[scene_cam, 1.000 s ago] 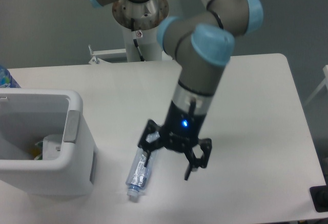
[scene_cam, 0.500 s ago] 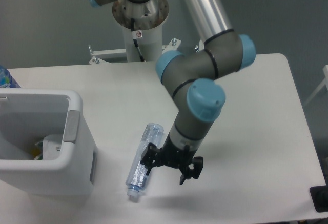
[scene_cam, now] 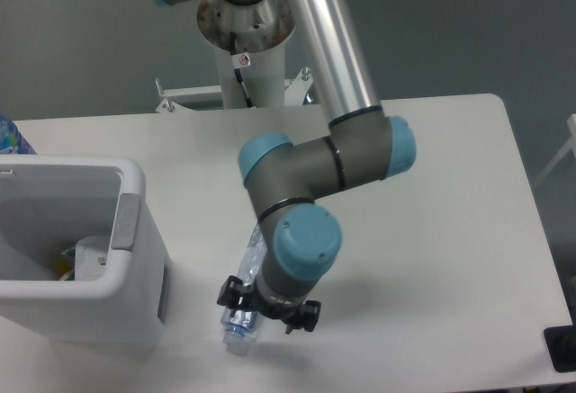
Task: Place the trash in the trash can
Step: 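Move the open gripper back down over the clear plastic bottle, then grasp the clear bottle by its cap end and lift it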
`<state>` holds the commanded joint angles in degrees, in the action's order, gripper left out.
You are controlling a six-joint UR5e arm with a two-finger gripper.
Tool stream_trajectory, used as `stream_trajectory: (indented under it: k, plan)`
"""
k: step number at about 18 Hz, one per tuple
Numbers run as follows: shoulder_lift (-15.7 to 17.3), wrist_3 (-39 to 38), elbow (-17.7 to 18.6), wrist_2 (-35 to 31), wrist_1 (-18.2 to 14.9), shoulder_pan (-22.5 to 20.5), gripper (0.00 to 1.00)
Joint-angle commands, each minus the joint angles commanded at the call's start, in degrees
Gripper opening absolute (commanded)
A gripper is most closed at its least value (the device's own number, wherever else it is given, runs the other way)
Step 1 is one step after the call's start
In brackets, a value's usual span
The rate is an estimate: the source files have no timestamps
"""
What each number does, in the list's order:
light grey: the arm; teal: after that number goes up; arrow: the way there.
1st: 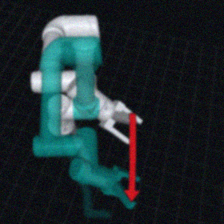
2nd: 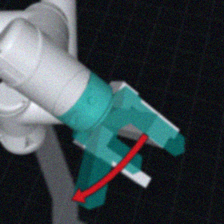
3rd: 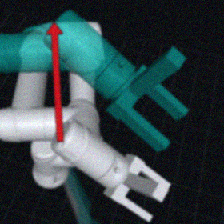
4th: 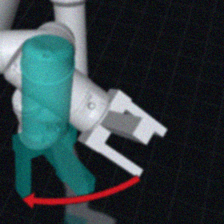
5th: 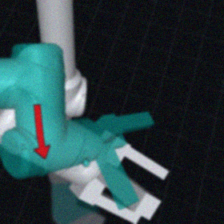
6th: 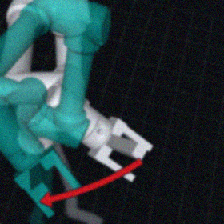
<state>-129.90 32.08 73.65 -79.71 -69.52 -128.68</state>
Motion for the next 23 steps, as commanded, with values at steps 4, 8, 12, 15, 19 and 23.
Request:
stream_trajectory:
  k: [4, 8, 12, 15, 19, 23]
  plan:
    - [-1.58, 0.09, 0.18, -3.34, -0.09, 1.06, 1.00]
    - [-2.29, 0.00, 0.09, -4.75, 0.08, 1.59, 0.99]
    - [-2.82, -0.61, 0.00, -4.75, 0.09, 1.67, 0.63]
    - [-2.46, -0.70, -0.17, -4.75, 0.00, 1.67, 0.42]
    - [-1.15, -0.44, -0.79, -4.31, 0.00, 1.50, 0.33]
    - [0.26, 0.09, -1.58, -3.87, 0.44, -0.52, 0.33]
